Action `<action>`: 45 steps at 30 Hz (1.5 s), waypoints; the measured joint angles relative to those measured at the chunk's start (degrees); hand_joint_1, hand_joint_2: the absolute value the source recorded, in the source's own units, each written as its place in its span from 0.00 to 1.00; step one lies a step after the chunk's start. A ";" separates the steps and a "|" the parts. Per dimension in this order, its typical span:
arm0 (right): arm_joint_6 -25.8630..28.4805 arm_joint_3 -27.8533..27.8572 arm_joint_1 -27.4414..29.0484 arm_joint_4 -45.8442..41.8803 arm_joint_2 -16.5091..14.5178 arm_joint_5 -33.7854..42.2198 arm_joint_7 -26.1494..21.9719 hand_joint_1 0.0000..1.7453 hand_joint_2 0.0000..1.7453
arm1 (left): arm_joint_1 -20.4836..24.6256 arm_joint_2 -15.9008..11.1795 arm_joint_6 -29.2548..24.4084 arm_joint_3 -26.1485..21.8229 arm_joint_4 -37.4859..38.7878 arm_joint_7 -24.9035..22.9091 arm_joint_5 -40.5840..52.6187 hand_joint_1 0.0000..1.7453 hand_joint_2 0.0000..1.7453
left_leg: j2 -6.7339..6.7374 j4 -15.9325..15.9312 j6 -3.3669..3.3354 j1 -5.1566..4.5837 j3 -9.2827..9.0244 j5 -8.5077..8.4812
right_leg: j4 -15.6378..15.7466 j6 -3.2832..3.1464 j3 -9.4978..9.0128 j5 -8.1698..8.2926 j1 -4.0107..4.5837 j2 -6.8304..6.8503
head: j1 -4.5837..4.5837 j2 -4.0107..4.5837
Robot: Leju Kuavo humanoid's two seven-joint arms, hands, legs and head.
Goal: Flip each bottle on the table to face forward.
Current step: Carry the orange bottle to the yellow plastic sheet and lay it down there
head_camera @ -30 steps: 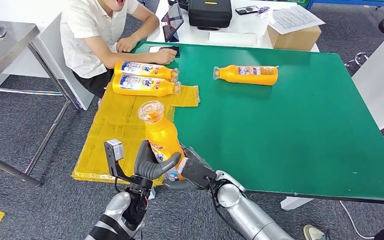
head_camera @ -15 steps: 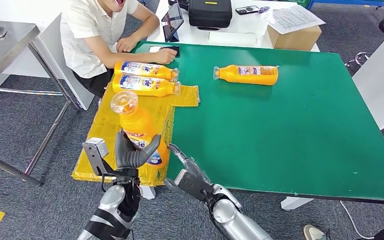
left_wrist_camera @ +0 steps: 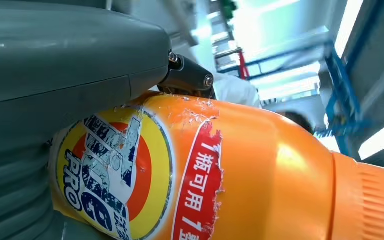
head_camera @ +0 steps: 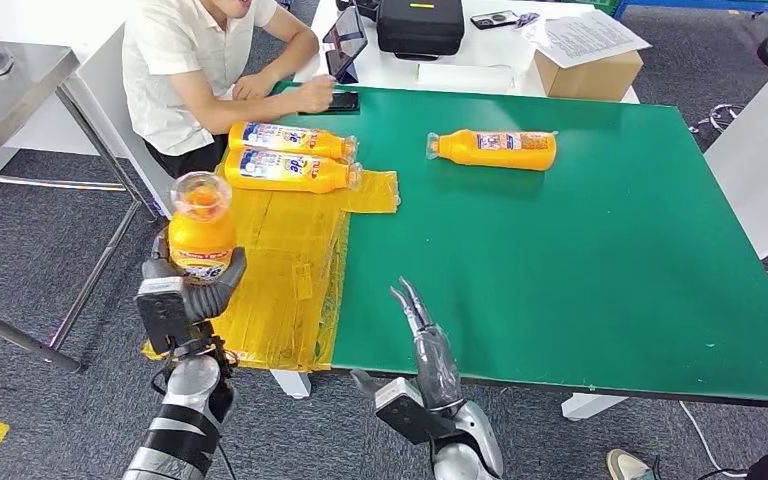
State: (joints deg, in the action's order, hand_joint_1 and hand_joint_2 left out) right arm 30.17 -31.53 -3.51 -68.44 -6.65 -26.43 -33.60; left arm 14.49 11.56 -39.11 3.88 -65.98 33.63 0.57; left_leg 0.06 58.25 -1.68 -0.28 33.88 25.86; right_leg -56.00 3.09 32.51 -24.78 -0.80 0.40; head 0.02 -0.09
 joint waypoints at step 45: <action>-10.45 6.27 0.80 -2.29 -1.67 5.50 -6.15 0.00 1.00 | 20.81 -6.38 43.71 14.68 32.62 -21.16 34.84 0.00 1.00 | -0.26 -0.02 0.18 0.00 -0.47 -0.21 | -0.14 -0.02 -0.51 0.01 -0.01 0.17 | 0.00 0.00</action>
State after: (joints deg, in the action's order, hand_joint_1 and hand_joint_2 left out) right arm 19.71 -25.26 -2.71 -70.73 -8.32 -20.93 -39.75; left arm 35.30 5.18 4.60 18.56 -33.36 12.47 35.41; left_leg -0.19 58.23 -1.49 -0.28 33.42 25.65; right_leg -56.13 3.07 32.01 -24.77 -0.81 0.57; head 0.02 -0.09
